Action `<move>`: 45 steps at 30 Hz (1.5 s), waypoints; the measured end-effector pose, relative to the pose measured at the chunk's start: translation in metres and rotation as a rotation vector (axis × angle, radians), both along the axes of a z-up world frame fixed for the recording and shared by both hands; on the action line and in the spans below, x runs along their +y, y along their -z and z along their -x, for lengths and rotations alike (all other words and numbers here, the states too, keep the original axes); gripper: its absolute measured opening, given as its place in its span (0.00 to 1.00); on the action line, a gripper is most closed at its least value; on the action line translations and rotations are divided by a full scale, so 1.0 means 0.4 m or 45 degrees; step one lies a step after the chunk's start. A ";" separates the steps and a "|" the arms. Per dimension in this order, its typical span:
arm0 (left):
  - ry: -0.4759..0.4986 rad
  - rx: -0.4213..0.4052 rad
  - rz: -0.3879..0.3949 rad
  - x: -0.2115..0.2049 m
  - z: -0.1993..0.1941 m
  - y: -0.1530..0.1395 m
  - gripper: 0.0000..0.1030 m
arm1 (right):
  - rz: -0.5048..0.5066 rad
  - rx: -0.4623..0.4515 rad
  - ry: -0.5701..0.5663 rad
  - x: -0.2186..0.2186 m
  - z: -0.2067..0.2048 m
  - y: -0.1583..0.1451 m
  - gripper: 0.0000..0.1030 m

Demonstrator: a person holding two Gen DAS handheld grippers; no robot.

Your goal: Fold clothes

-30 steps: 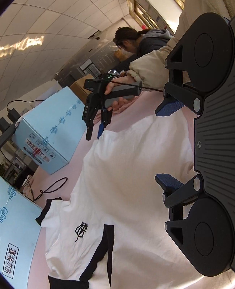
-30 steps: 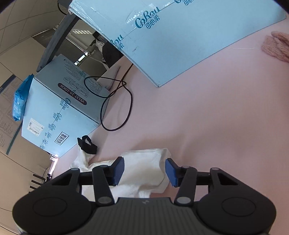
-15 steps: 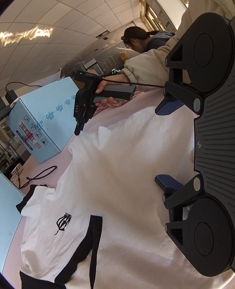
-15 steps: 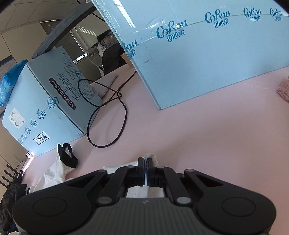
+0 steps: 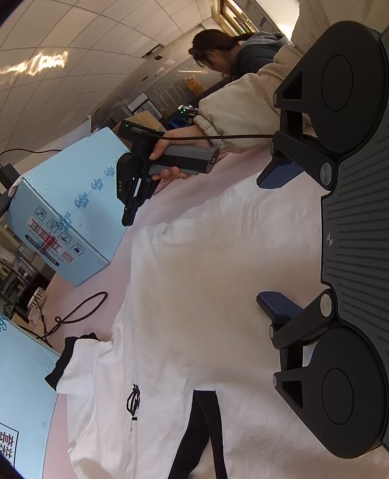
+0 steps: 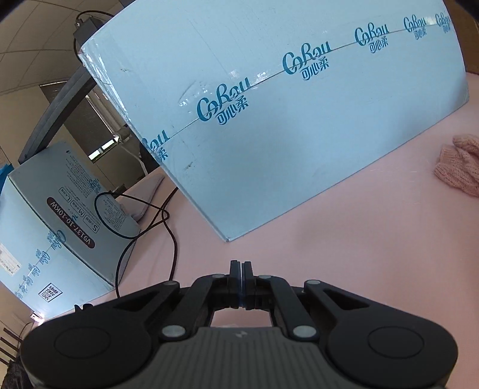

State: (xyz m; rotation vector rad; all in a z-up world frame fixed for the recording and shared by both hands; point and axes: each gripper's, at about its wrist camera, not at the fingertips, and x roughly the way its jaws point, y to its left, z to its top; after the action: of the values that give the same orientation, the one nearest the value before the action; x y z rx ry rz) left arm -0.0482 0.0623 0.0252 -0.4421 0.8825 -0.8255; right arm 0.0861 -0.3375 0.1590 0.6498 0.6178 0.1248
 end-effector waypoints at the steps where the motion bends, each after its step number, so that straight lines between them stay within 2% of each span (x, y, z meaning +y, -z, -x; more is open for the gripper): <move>1: 0.000 0.004 -0.002 0.003 0.002 0.003 0.75 | -0.058 -0.015 -0.028 -0.012 0.014 -0.004 0.11; 3: -0.004 0.012 0.001 0.011 0.007 0.007 0.75 | -0.153 -0.028 -0.119 -0.030 0.047 -0.018 0.18; 5: -0.012 0.018 0.014 0.024 0.014 0.009 0.75 | -0.215 -0.022 -0.242 -0.035 0.076 -0.028 0.19; 7: -0.027 0.025 0.026 0.033 0.020 0.010 0.75 | -0.257 0.057 -0.433 -0.025 0.101 -0.021 0.19; 9: -0.042 0.029 0.034 0.036 0.025 0.012 0.75 | -0.167 0.136 -0.512 0.008 0.122 -0.015 0.20; 12: -0.055 0.031 0.033 0.030 0.036 0.010 0.75 | 0.001 0.175 -0.528 0.060 0.149 0.003 0.20; 15: -0.044 0.019 0.022 0.020 0.054 0.003 0.76 | -0.040 0.208 -0.552 0.074 0.176 0.022 0.20; 21: -0.014 -0.034 -0.021 0.008 0.109 -0.018 0.76 | 0.001 0.216 -0.531 0.080 0.191 0.029 0.20; 23: -0.010 -0.038 -0.022 0.009 0.118 -0.019 0.76 | 0.019 0.216 -0.525 0.079 0.190 0.033 0.04; 25: -0.020 -0.027 -0.018 0.009 0.120 -0.017 0.76 | 0.055 0.203 -0.499 0.087 0.203 0.037 0.01; 28: -0.043 -0.003 -0.010 0.011 0.120 -0.013 0.76 | 0.045 0.183 -0.441 0.095 0.230 0.028 0.00; 31: -0.050 0.005 -0.006 0.013 0.122 -0.015 0.76 | 0.059 0.081 -0.381 0.074 0.271 -0.010 0.00; 34: -0.050 -0.003 -0.017 0.013 0.125 -0.019 0.76 | 0.064 0.069 -0.359 0.044 0.300 -0.029 0.00; 39: -0.074 0.022 -0.009 0.011 0.123 -0.007 0.76 | -0.017 0.185 -0.256 -0.002 0.312 0.042 0.00; 43: -0.095 0.021 -0.015 0.021 0.136 -0.009 0.76 | -0.119 0.147 -0.206 -0.021 0.316 0.079 0.00; 45: -0.117 0.015 -0.013 0.038 0.148 -0.013 0.76 | -0.134 0.131 -0.206 -0.019 0.315 0.083 0.05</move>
State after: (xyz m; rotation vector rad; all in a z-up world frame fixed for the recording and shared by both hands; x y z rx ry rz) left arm -0.1075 0.0773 0.0306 -0.4754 0.8708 -0.7347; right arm -0.0400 -0.3450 0.1257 0.7104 0.7665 0.2773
